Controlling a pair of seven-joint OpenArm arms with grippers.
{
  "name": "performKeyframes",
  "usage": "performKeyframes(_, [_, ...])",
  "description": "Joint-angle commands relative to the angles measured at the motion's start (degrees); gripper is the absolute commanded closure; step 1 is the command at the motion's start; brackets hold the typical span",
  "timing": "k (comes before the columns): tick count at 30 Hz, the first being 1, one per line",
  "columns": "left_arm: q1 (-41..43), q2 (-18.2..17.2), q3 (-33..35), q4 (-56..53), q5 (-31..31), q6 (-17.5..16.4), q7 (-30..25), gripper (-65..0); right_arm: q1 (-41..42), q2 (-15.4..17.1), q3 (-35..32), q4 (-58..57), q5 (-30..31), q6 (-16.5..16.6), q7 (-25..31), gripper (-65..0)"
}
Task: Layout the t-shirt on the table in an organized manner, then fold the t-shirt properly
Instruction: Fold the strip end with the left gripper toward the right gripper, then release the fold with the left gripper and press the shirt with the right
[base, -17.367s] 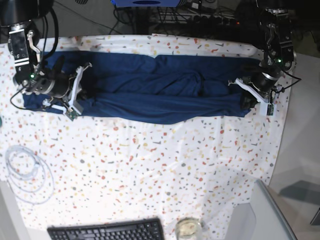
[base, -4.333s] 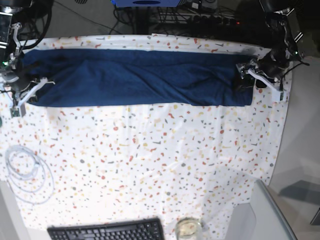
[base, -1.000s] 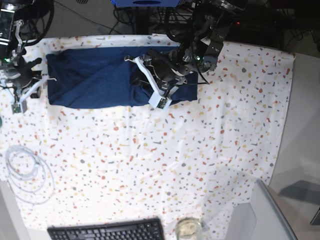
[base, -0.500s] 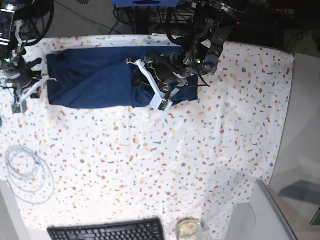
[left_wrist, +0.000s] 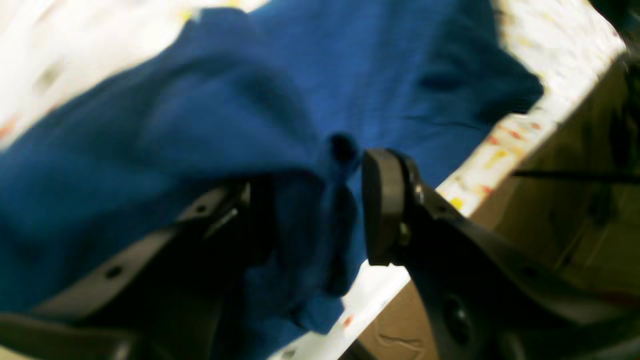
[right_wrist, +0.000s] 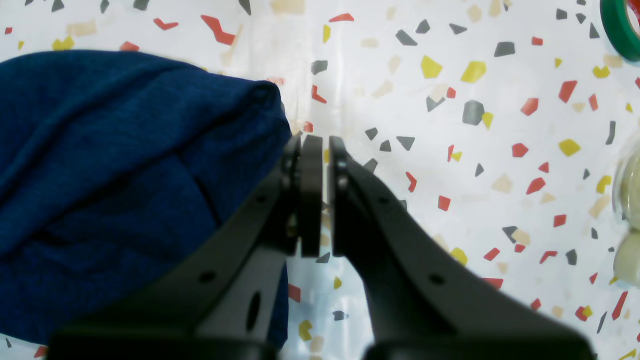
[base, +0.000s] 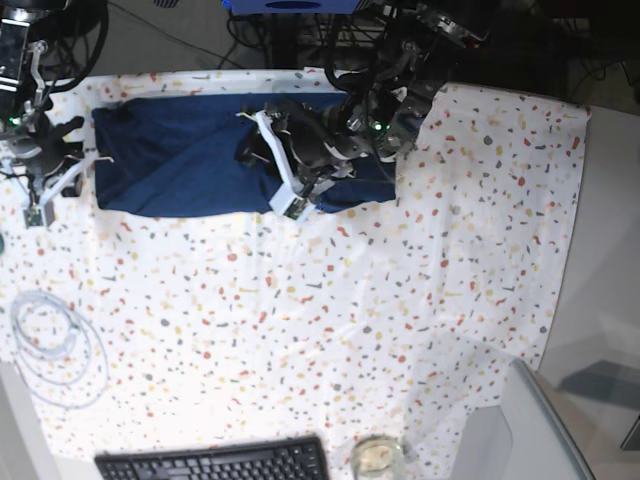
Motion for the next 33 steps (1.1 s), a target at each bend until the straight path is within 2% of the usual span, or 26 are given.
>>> performKeyframes(1, [-0.9,0.3,0.8,0.9,-0.8,-0.4,-0.9,-26.8,0.5,0.7,0.3,0.8,0.5,0.0,1.1,-2.6])
performKeyframes(8, [-5.9,0.3,8.5,0.9,-1.1,-0.4,-0.9,-26.8,0.5,0.8,0.3,0.8,0.5,0.0,1.1,-2.6])
performKeyframes(10, [-7.5,0.4,11.2,0.9,-1.1,-0.4,0.7,-26.8,0.5,0.8,0.5,0.8,0.5,0.0,1.1,-2.6])
performKeyframes(14, [-8.4,0.6,10.8,2.0,-1.1,-0.4,2.6,-26.3,0.5,0.8,0.6,1.0,0.5,0.0,1.1,-2.6])
performKeyframes(16, [-7.9,0.0,7.9,4.3,-1.1,-0.4,2.7,-21.9,0.2,0.8,0.6,1.4,0.5,0.0,1.1,-2.6])
performKeyframes(19, [-4.0,-3.2,-0.7,8.8,-1.2,-0.4,2.7,-1.8,-0.1,0.6,0.2,3.3,0.5,0.0,1.1,-2.6])
performKeyframes(20, [-2.6,-4.0,-4.1,9.7,-1.2,-0.4,2.7,0.0,-0.7,0.5,0.2,4.6,0.5,0.0,1.1,-2.6])
performKeyframes(23, [2.7,-5.7,-17.4,11.8,-1.2,-0.5,2.6,0.0,-2.2,-0.5,-3.2,9.2,0.5,0.1,1.1,-2.6])
performKeyframes(27, [8.1,-6.7,-32.4,11.1,-0.7,-0.8,2.5,0.0,-4.8,-0.5,-12.8,14.5,0.5,0.1,1.1,-2.6])
performKeyframes(31, [11.5,-10.0,-37.8,8.1,-1.1,-0.8,2.2,0.0,-3.4,-0.7,-21.2,13.4,0.5,-0.5,1.1,-2.6])
performKeyframes(33, [12.5,-10.3,-39.6,6.7,-1.1,-1.0,1.9,0.0,-2.1,-0.8,-23.0,10.9,0.5,-0.6,1.1,-2.6])
